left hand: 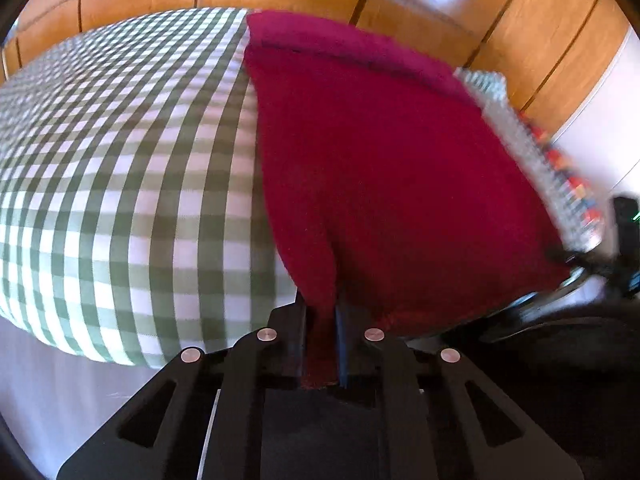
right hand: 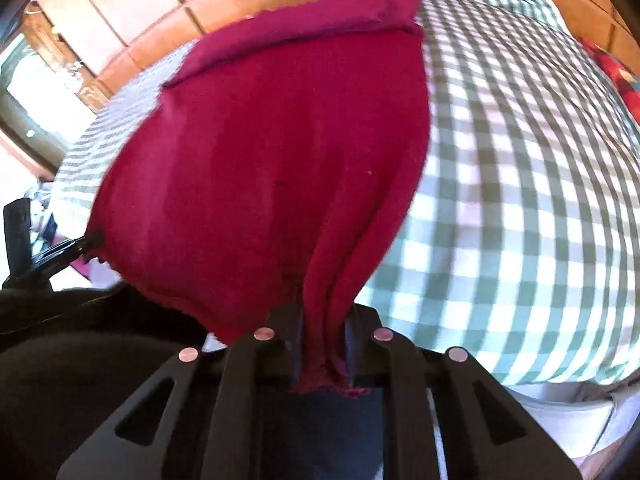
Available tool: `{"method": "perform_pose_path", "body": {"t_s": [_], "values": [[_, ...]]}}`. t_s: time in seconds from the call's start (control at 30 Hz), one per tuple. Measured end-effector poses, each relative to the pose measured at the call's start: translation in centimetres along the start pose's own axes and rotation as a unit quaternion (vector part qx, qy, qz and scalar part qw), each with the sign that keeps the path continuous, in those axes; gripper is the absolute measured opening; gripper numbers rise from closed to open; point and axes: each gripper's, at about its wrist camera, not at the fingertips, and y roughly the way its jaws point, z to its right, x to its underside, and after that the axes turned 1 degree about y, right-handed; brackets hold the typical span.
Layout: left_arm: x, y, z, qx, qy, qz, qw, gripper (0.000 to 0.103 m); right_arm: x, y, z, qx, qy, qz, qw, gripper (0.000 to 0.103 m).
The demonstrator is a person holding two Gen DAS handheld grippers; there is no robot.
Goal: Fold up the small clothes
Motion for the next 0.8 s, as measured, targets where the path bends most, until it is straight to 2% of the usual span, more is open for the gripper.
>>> {"method": "perform_pose_path", "body": {"t_s": [0.07, 0.2, 0.3, 0.43, 0.5, 0.57, 0.6, 0.63, 0.67, 0.7, 0.73, 0.8], "values": [[-1.2, -1.6, -0.7, 0.052, -0.029, 0.028, 0.9978, 0.010, -1.1, -0.9, 0.1, -0.030, 0.018, 0.017, 0.999, 0.014], [-3.7, -3.2, -1.3, 0.106, -0.060, 0.074, 0.9899, 0.009, -4.3, -2.0, 0.3, -0.064, 0.034, 0.054, 0.996, 0.014], [-7.3, -3.1, -1.9, 0.135, -0.089, 0.105, 0.9812, 0.009, -7.4, -1.9, 0.8, -0.075, 0.045, 0.080, 0.993, 0.014], [-12.0, -1.7, -2.3, 0.123, -0.109, 0.122, 0.9788, 0.009, -12.7, -0.2, 2.4, -0.061, 0.062, 0.096, 0.992, 0.014], [-14.5, -0.5, -2.9, 0.111, -0.121, 0.116, 0.9796, 0.009, -15.3, 1.1, 3.3, -0.040, 0.079, 0.098, 0.991, 0.014], [-16.9, 1.7, -3.8, 0.079, -0.147, 0.100, 0.9808, 0.010, -17.2, 2.1, 3.7, -0.021, 0.090, 0.100, 0.991, 0.015], [-17.6, 2.5, -4.3, 0.080, -0.157, 0.092, 0.9801, 0.010, -17.6, 2.3, 3.9, -0.014, 0.090, 0.101, 0.991, 0.019], [-18.5, 3.2, -4.6, 0.082, -0.162, 0.088, 0.9794, 0.016, -18.3, 2.5, 4.1, -0.007, 0.090, 0.102, 0.991, 0.024], [-19.2, 3.4, -4.9, 0.065, -0.170, 0.090, 0.9791, 0.032, -18.6, 2.7, 4.1, -0.010, 0.091, 0.102, 0.991, 0.037], [-19.5, 3.2, -5.3, 0.050, -0.179, 0.099, 0.9775, 0.040, -18.5, 2.6, 4.3, -0.013, 0.094, 0.105, 0.990, 0.046], [-19.4, 2.8, -6.0, 0.050, -0.188, 0.112, 0.9745, 0.053, -18.3, 2.5, 4.3, -0.012, 0.092, 0.107, 0.990, 0.050], [-18.6, 2.1, -7.0, 0.053, -0.196, 0.130, 0.9705, 0.056, -17.1, 1.6, 4.5, 0.000, 0.087, 0.117, 0.989, 0.063]]}}
